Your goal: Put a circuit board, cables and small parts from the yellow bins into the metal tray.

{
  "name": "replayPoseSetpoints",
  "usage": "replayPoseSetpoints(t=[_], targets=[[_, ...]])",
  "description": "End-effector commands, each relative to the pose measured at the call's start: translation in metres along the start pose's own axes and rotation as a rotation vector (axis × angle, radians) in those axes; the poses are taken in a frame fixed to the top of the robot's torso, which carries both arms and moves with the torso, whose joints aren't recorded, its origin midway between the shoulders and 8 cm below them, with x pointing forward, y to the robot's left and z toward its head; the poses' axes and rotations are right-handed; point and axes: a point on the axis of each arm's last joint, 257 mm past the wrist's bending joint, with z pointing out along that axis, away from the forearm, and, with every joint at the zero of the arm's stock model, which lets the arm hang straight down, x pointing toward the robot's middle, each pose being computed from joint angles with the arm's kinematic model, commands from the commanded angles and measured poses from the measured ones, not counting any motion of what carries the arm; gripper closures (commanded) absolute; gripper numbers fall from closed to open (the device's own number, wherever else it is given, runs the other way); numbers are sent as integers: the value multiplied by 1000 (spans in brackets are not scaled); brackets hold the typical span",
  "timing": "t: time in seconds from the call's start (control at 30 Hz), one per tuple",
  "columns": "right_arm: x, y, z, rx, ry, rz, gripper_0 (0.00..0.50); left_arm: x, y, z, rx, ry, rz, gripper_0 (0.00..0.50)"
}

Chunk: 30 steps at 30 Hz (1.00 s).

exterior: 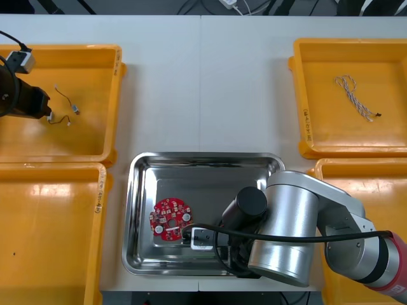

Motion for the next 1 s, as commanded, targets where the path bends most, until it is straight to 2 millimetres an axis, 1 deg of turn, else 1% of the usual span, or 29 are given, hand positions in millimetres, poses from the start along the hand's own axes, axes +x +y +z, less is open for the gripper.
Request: replayPoseSetpoints(t=[0.03,0.13,0.3,0.33,0.37,0.4,0.43,0.47,0.5,0.57,0.6,0.63,0.67,0.97,1.0], targets=[[5,7,4,-3,5,-10,500,-34,-13,-7,5,-79,53,0],[3,7,4,1,2,-3,500,-30,-16,3,1,-70,62,0],[1,4,3,14,0,6,500,-27,-19,9,-2,-62,64,0],[2,4,4,16,3,9,473,-26,-19,10,-4,-60,67,0],[1,2,3,22,3,9,428,-25,-20,11,-5,-56,72,0],[2,1,3,27,4,9,396,-25,-21,11,-7,-58,73,0],[2,1,3,30,4,10,329,-25,-21,13,-7,-58,74,0],[1,-2,3,38,4,11,197,-25,-22,14,-8,-59,75,0],[0,-3,3,45,4,11,128,-23,-21,15,-9,-56,76,0],[-1,-5,2,53,3,14,93,-22,-21,18,-10,-52,75,0],[-2,-6,2,57,2,15,58,-21,-21,19,-9,-52,75,0],[-2,-6,2,57,2,15,58,-21,-21,19,-9,-52,75,0],[-2,-8,0,59,0,27,0,-21,-22,20,-10,-52,78,0],[-2,-17,-9,58,-10,58,0,-20,-22,23,-7,-52,72,0],[-3,-18,-13,56,-10,62,0,-18,-23,23,-6,-49,75,102]])
